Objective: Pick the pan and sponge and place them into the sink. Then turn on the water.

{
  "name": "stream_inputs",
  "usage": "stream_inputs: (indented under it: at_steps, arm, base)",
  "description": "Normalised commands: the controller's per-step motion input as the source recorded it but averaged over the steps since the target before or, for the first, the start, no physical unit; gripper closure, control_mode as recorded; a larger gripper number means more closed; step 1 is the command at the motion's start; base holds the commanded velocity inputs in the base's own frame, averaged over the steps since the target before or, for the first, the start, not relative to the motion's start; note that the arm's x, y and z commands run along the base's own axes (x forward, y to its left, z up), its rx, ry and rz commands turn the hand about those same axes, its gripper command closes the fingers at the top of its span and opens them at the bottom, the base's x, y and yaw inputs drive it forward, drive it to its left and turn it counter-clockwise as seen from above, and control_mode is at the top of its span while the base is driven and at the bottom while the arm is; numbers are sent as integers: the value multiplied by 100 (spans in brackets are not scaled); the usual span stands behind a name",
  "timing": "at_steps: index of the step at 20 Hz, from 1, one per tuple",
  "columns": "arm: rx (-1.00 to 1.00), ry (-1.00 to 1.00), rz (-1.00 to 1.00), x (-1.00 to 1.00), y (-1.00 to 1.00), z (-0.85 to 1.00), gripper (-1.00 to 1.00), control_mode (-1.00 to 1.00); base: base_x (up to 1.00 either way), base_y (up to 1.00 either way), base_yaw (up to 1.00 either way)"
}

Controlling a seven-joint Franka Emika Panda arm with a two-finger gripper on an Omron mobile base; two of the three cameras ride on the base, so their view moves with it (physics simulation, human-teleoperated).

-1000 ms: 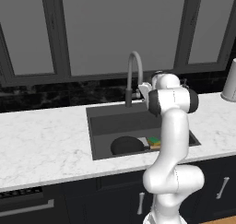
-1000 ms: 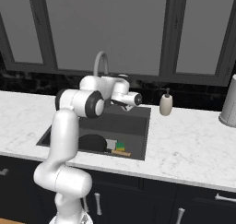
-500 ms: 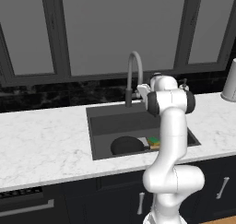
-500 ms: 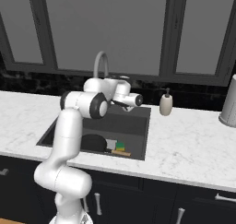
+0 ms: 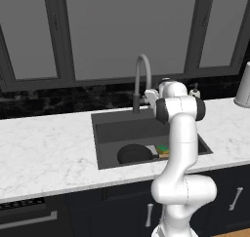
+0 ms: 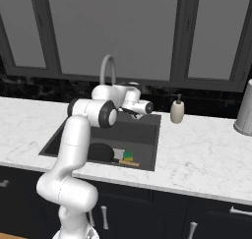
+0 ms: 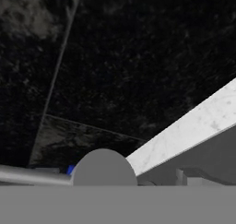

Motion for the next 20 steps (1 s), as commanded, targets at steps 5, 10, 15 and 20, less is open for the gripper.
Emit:
stream_inputs:
  at_steps: [5, 10, 15, 20]
  arm:
    - [0, 0, 0, 10, 0, -11, 100, -100]
    - [0, 0, 0, 0, 0, 0, 100, -100]
    - [5, 0, 0, 1, 0, -5, 100, -100]
    - [26, 1, -1, 0, 0, -2, 100, -100]
  base:
    - [0, 0, 0]
    - [0, 0, 0]
    - [0, 0, 0]
    - [0, 0, 0]
